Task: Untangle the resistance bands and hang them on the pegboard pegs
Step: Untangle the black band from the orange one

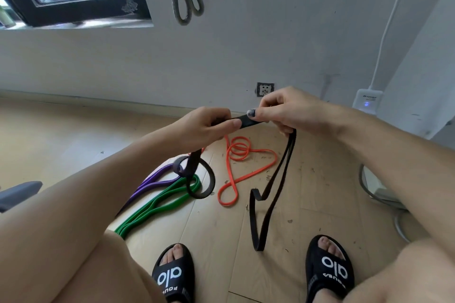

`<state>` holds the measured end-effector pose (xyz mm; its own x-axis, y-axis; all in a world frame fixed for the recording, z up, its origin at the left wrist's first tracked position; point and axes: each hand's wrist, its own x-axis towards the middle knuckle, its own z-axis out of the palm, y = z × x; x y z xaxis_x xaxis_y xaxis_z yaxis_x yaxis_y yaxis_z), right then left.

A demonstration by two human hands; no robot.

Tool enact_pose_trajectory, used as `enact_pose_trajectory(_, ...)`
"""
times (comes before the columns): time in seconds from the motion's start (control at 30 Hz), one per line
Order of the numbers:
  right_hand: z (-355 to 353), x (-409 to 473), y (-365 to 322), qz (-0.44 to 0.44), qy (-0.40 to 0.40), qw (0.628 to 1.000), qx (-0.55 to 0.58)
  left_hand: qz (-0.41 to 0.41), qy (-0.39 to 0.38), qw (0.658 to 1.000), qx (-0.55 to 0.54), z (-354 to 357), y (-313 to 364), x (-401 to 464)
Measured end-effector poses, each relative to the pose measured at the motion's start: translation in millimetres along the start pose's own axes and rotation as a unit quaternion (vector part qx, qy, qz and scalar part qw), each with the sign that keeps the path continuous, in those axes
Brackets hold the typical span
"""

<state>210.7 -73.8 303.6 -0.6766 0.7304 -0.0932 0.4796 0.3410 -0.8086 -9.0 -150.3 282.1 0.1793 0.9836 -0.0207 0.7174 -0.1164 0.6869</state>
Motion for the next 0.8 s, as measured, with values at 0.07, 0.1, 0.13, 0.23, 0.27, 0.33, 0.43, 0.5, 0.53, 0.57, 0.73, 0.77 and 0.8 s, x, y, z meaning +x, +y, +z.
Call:
enact_pose_trajectory(0.07, 2.1, 0.2, -1.9, -0.001, -0.013, 1.0, 0.024, 0.0, 0.001, 0.999, -0.035, 0.8, 2.4, 0.0)
enact_pose_trajectory(0.1, 3.8, 0.3, -3.0, 0.0, -0.018, 0.999, 0.042, 0.004, 0.001, 0.999, -0.051, 0.5, 2.0, 0.0)
enact_pose_trajectory(0.13, 5.7, 0.5, -4.3, 0.0, -0.023, 0.998, 0.054, 0.009, 0.001, 0.998, -0.059, -0.2, 1.9, -0.1)
enact_pose_trajectory(0.23, 12.2, 0.7, -7.5, -0.014, -0.043, 0.998, 0.049, 0.015, 0.001, 0.998, -0.067, -1.6, 4.1, -1.6)
enact_pose_trajectory(0.27, 12.9, 0.0, -8.1, -0.019, -0.044, 0.998, 0.051, 0.015, -0.003, 0.997, -0.076, -1.4, 5.7, -1.9)
enact_pose_trajectory(0.33, 10.4, -1.7, -8.9, -0.024, -0.04, 0.997, 0.062, 0.001, -0.014, 0.993, -0.114, -1.1, 7.2, -4.0)
enact_pose_trajectory(0.43, 0.2, -2.5, -5.7, -0.013, -0.012, 0.993, 0.113, -0.025, -0.039, 0.988, -0.147, -4.8, 1.7, -10.9)
enact_pose_trajectory(0.5, -6.1, -1.5, -0.1, -0.003, 0.017, 0.989, 0.144, -0.033, -0.05, 0.991, -0.118, -7.1, -5.3, -14.9)
enact_pose_trajectory(0.53, -8.0, -0.8, 3.2, -0.001, 0.026, 0.99, 0.138, -0.039, -0.052, 0.991, -0.115, -7.3, -8.3, -15.5)
enact_pose_trajectory(0.57, -8.3, -0.2, 5.9, 0.0, 0.027, 0.992, 0.123, -0.05, -0.052, 0.989, -0.126, -7.0, -10.7, -15.3)
enact_pose_trajectory(0.73, 3.2, 1.8, 4.4, 0.008, -0.02, 0.996, 0.089, -0.06, -0.054, 0.985, -0.149, -1.0, -10.7, -10.8)
enact_pose_trajectory(0.77, 6.1, 2.3, 2.2, 0.005, -0.026, 0.997, 0.073, -0.059, -0.056, 0.986, -0.145, -0.6, -12.0, -9.7)
enact_pose_trajectory(0.8, 8.2, 3.6, 0.9, 0.005, -0.027, 0.998, 0.06, -0.055, -0.059, 0.987, -0.141, -0.8, -13.1, -9.2)
